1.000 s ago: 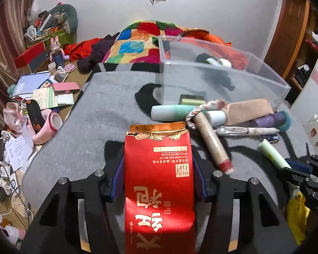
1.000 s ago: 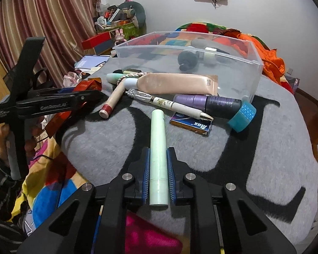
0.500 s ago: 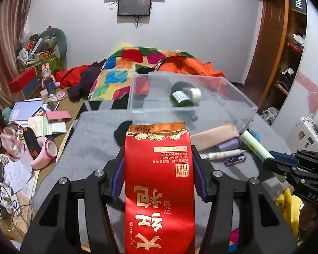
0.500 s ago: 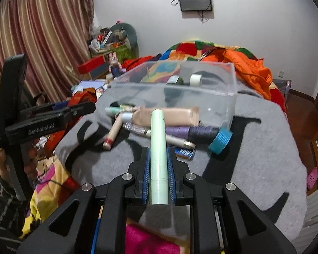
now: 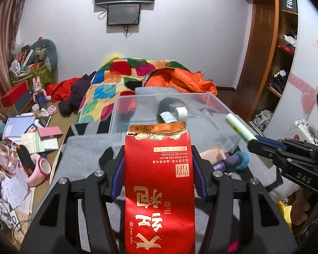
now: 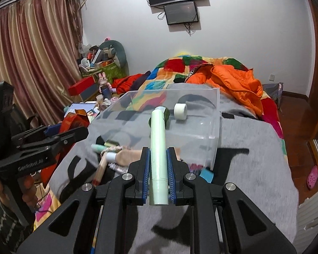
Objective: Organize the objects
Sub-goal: 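Lower the red packet into the box with the left tool while the right tool places the green tube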
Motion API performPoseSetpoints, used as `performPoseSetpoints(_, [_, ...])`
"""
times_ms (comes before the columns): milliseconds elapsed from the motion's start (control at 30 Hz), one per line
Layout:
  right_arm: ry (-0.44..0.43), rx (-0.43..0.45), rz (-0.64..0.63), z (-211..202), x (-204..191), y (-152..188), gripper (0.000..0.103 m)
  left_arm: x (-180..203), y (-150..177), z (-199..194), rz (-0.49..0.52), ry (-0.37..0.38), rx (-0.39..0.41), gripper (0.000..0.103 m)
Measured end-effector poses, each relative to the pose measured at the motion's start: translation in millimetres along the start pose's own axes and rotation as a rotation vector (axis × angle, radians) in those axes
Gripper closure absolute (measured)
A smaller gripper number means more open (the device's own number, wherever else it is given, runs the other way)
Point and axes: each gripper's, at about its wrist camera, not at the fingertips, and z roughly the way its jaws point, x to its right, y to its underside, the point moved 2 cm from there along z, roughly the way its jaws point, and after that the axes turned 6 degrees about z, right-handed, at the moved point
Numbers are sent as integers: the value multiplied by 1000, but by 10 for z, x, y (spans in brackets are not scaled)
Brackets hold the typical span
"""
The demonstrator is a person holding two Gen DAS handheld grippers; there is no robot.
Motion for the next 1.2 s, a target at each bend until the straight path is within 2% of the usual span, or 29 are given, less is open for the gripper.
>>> performPoseSetpoints(300, [26,5,20,207,67,-217,89,9,-231,199,9,29,2,49])
performPoseSetpoints(567, [37,10,27,380,104,-412,89,-77,-448,463,-9,15,-11,49])
performPoseSetpoints(767, [47,-5,30,538,156,-527,89,-157,-553,668,-28,16,-37,49])
performPoseSetpoints(1000, [63,-25,63,746,227,-641,89,-219,-663,916,-14,-28,-66,49])
performPoseSetpoints(1200, [86,-55,56,935,251,-650,89,-298,-692,1138,-36,-5,-109,49])
